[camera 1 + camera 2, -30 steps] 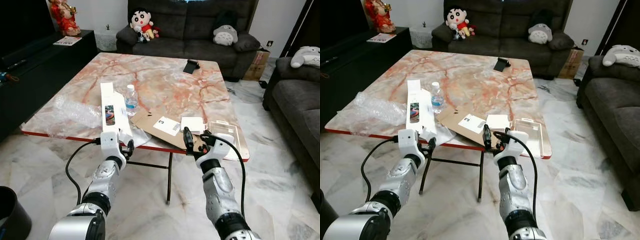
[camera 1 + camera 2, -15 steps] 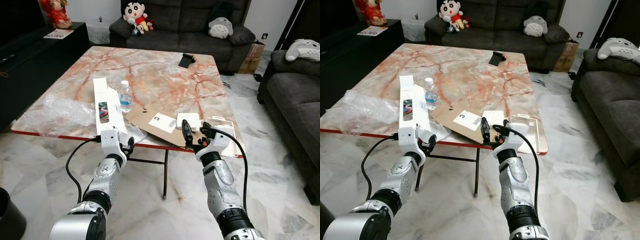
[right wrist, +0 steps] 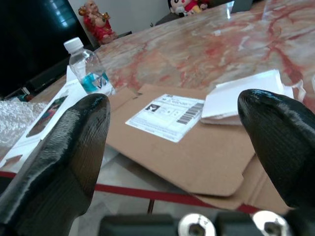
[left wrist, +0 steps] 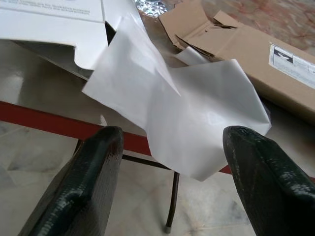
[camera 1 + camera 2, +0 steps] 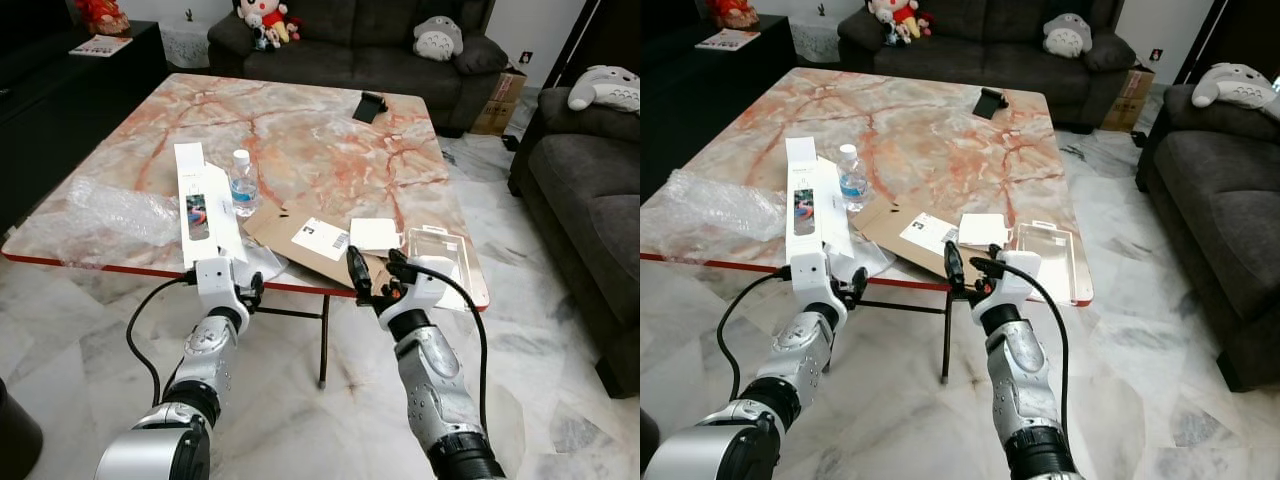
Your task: Picking trash to rubbish bin
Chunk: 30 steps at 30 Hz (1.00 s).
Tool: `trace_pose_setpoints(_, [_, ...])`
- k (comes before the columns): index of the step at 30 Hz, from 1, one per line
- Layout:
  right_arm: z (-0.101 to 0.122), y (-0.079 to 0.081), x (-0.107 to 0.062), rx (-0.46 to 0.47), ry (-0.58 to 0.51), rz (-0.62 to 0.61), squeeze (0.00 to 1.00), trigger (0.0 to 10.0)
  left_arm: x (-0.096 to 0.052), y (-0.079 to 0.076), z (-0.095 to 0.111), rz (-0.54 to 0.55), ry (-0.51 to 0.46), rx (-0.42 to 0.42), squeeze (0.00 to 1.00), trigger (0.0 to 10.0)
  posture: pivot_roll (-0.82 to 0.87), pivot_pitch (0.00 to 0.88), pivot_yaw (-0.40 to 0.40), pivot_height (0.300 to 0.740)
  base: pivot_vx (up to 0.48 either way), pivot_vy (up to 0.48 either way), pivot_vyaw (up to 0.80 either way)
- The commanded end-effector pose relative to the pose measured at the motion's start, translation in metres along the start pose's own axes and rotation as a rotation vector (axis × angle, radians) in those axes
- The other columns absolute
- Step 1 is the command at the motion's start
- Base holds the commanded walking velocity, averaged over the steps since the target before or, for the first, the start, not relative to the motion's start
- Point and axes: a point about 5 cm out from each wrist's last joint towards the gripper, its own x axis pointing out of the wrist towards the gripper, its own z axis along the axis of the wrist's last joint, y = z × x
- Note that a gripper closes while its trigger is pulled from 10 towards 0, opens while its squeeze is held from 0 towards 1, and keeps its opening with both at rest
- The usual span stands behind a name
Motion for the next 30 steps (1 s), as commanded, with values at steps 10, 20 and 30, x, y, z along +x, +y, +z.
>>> trace_pose_setpoints(10, [0.002, 0.003, -0.007, -0.001, 0.014, 0.004, 0.00, 10.0, 0.000, 0.000, 0.002, 0.030, -0.025, -0.040, 0.00, 4.4, 0.06, 0.141, -0.115, 0.740, 0.000, 0.000, 0.00])
trace_pose_setpoints(20, [-0.006, -0.002, -0.017, 0.004, 0.052, -0.026, 0.00, 10.0, 0.003, -0.006, 0.013, 0.013, -0.081, -0.064, 0.00, 0.0, 0.05, 0.148, -0.121, 0.740, 0.000, 0.000, 0.00])
trace_pose_setpoints(30, [-0.005, -0.005, -0.017, 0.002, 0.056, -0.037, 0.00, 10.0, 0.007, -0.014, 0.028, -0.018, -0.144, -0.081, 0.00, 0.0, 0.05, 0.149, -0.120, 0.740, 0.000, 0.000, 0.00])
